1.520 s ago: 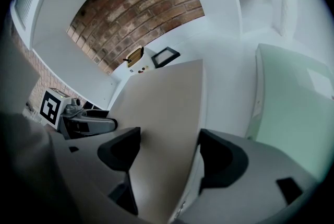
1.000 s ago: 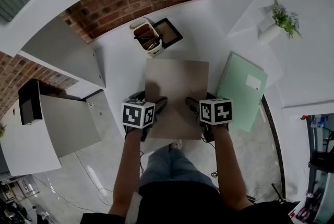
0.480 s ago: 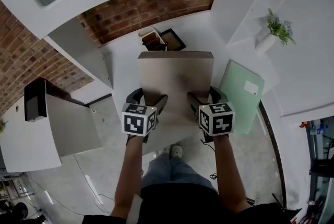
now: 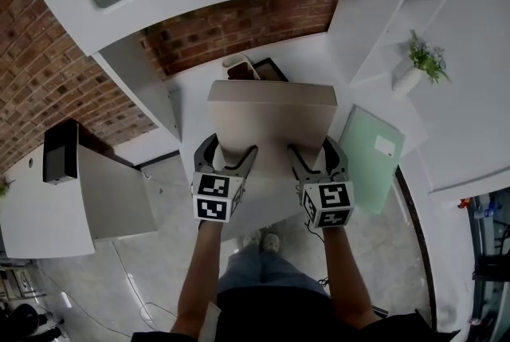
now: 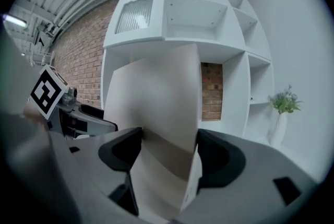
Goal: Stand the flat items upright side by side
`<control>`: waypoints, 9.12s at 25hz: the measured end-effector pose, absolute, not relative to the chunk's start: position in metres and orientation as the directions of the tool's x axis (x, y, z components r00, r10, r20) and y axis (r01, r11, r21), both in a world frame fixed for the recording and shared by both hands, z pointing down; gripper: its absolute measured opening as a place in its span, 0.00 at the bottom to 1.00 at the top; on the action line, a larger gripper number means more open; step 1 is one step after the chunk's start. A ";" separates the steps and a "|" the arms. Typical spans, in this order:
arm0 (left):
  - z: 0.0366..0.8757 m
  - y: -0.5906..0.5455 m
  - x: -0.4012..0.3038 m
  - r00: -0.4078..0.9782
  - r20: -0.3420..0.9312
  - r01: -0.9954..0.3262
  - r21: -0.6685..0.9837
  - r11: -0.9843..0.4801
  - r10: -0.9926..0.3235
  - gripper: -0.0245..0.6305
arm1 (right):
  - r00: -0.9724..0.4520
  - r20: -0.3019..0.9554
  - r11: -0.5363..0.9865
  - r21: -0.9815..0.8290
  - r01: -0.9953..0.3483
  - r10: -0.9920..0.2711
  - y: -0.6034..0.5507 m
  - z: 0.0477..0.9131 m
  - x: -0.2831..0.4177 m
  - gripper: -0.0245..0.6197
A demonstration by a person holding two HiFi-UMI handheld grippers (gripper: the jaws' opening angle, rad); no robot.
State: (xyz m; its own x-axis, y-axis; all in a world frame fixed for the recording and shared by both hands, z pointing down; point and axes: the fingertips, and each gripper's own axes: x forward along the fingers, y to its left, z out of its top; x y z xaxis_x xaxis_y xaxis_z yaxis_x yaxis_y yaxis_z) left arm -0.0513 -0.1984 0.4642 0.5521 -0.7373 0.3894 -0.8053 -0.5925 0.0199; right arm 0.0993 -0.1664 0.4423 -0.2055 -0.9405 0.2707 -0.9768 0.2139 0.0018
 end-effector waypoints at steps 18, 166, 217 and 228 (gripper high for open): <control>0.492 -0.193 -0.061 0.509 0.211 -0.836 -0.111 -0.538 -0.835 0.56 | -0.224 0.112 0.234 0.090 -0.968 -0.968 -0.161 0.481 0.090 0.55; 0.514 -0.158 -0.211 0.240 0.248 -0.969 -0.005 -0.249 -0.939 0.57 | -0.277 0.121 0.276 -0.022 -0.961 -0.953 -0.332 0.445 -0.144 0.60; 0.626 -0.168 0.289 0.711 0.636 -0.597 0.321 -0.736 -0.300 0.57 | 0.084 0.537 -0.317 -0.357 -0.879 -0.839 -0.076 0.616 0.483 0.62; 0.656 -0.168 0.317 0.693 0.699 -0.571 0.380 -0.728 -0.179 0.57 | -0.048 0.621 -0.320 -0.467 -0.824 -0.782 -0.079 0.665 0.469 0.61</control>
State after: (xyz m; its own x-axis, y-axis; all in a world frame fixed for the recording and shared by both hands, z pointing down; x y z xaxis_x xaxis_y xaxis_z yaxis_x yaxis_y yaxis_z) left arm 0.3168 -0.1679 0.6565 0.6926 -0.1790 0.6987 -0.5712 -0.7277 0.3798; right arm 0.4694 -0.0788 0.6645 -0.0483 -0.7822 0.6211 -0.8243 -0.3200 -0.4670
